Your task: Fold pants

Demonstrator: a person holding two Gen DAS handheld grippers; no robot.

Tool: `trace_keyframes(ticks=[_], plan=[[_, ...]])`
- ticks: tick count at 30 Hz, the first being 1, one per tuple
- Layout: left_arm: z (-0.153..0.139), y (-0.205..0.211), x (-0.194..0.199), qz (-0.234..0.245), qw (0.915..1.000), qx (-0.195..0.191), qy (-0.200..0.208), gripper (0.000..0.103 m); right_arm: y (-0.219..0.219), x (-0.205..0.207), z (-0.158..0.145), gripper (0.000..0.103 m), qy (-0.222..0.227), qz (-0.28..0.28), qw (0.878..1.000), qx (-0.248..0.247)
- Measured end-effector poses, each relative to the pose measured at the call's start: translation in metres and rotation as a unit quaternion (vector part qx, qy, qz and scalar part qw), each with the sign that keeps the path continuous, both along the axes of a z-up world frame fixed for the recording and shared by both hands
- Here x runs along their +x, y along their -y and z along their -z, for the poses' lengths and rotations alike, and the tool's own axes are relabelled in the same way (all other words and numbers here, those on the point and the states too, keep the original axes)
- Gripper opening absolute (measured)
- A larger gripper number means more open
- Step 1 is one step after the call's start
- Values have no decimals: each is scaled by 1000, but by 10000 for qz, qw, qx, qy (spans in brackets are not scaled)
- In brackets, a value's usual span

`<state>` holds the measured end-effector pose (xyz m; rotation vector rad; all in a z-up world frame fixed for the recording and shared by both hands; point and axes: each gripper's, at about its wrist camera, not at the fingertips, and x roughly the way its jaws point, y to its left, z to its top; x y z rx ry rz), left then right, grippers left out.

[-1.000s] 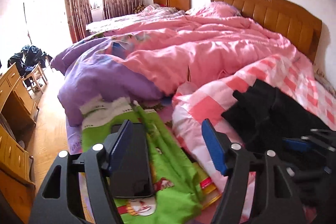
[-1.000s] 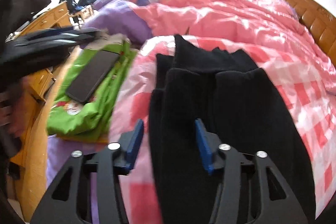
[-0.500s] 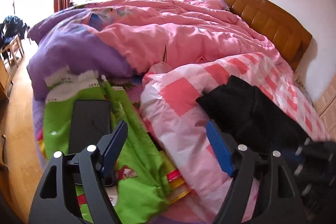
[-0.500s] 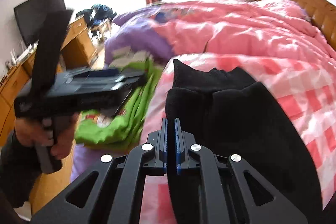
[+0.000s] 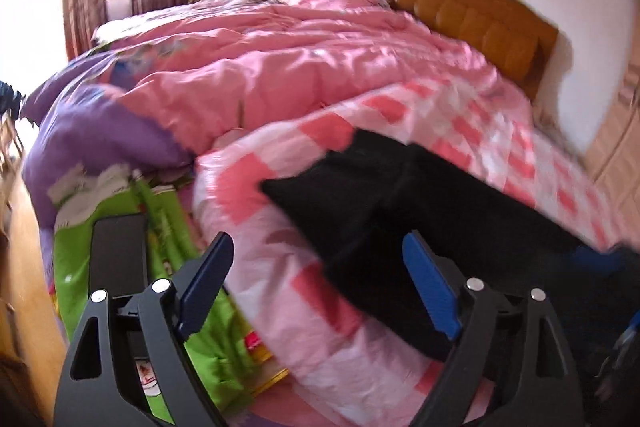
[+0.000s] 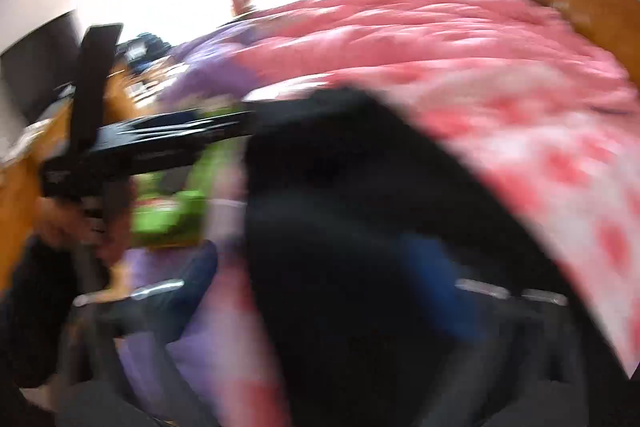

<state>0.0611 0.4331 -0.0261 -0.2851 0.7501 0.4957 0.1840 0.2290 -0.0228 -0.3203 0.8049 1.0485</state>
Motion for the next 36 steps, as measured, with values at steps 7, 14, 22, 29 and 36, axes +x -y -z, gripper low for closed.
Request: trace_keyframes(ticks=[7, 14, 22, 29, 36], plan=[[41, 5, 73, 142, 9932, 714, -913, 92, 114, 59, 0, 99, -39, 1207, 9922, -293], [52, 32, 104, 195, 9685, 2104, -1318, 95, 174, 56, 46, 99, 197, 1270, 9852, -1135], [57, 5, 112, -61, 9833, 1293, -1280, 102, 227, -1, 32, 99, 372, 1407, 9831, -1107], [57, 23, 119, -169, 9712, 1869, -1468, 102, 295, -33, 34, 99, 67, 1859, 9725, -1403], [-8, 103, 91, -396, 9460, 3105, -840, 101, 408, -84, 9, 99, 278, 3043, 9441, -1237]])
